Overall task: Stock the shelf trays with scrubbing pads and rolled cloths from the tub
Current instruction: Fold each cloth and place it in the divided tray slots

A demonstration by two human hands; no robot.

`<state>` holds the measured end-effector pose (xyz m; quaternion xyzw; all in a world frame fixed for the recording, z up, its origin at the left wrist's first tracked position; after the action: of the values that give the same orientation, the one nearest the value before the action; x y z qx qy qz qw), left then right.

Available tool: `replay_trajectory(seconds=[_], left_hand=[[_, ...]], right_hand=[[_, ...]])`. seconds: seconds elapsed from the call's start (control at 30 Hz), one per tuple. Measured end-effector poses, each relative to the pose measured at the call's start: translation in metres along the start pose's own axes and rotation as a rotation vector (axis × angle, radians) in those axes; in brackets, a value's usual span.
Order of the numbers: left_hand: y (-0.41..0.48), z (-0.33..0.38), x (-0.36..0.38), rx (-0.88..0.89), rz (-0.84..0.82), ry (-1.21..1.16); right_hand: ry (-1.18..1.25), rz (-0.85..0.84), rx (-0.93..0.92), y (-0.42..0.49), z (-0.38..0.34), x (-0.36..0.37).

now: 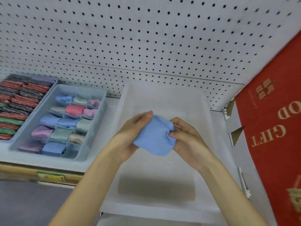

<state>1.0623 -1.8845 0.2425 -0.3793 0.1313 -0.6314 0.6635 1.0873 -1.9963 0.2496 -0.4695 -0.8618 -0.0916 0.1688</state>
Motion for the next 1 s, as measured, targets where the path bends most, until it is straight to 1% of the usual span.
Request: replay_trajectory(seconds=[0.1,0.17,0.23,0.27,0.33,0.4,0.47,0.53,0.67,0.73,0.83,0.93,1.0], left_hand=[[-0.004,0.007,-0.001,0.062,0.001,-0.066],[-0.012,0.02,0.0,0.165,0.034,-0.032],[-0.026,0.035,0.006,0.307,0.079,0.097],[-0.034,0.041,0.01,0.372,0.099,0.178],[-0.05,0.05,0.02,0.458,0.115,0.286],[-0.062,0.054,0.026,0.48,0.083,0.282],[-0.069,0.057,0.027,0.469,0.016,0.192],[-0.076,0.059,0.024,0.462,-0.026,0.136],[-0.08,0.052,0.024,0.424,-0.033,0.179],[-0.085,0.054,0.025,0.478,0.025,0.167],[-0.101,0.066,0.02,0.684,0.202,0.124],[-0.122,0.075,0.023,0.878,0.365,0.174],[-0.13,0.078,0.031,0.928,0.404,0.226]], right_hand=[[-0.098,-0.009,-0.001,-0.008,-0.01,-0.008],[-0.187,-0.055,0.007,-0.014,-0.014,-0.01],[-0.232,-0.117,-0.007,-0.016,-0.022,-0.004],[-0.251,-0.121,-0.04,-0.014,-0.03,-0.001],[-0.309,-0.047,-0.142,-0.008,-0.049,0.0],[-0.339,0.053,-0.243,-0.005,-0.066,0.001],[-0.298,0.11,-0.305,-0.006,-0.077,0.002],[-0.212,0.135,-0.331,-0.011,-0.085,0.003],[-0.128,0.137,-0.348,-0.02,-0.094,0.008],[-0.127,0.158,-0.335,-0.023,-0.092,0.007],[-0.132,0.231,-0.34,-0.028,-0.09,0.002],[-0.211,0.292,-0.432,-0.036,-0.099,0.004],[-0.297,0.348,-0.489,-0.042,-0.108,0.004]])
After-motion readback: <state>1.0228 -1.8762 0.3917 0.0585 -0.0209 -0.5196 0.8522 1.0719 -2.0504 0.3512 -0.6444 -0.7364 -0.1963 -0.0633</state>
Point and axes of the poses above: each hand's wrist, its own y-axis towards the middle knuckle, its own x-axis out of the palm, z = x × y, the point moved 10 cm from there along y, towards the middle knuckle, and after that the axes turned 15 degrees about -x, right-handed, at the moved point
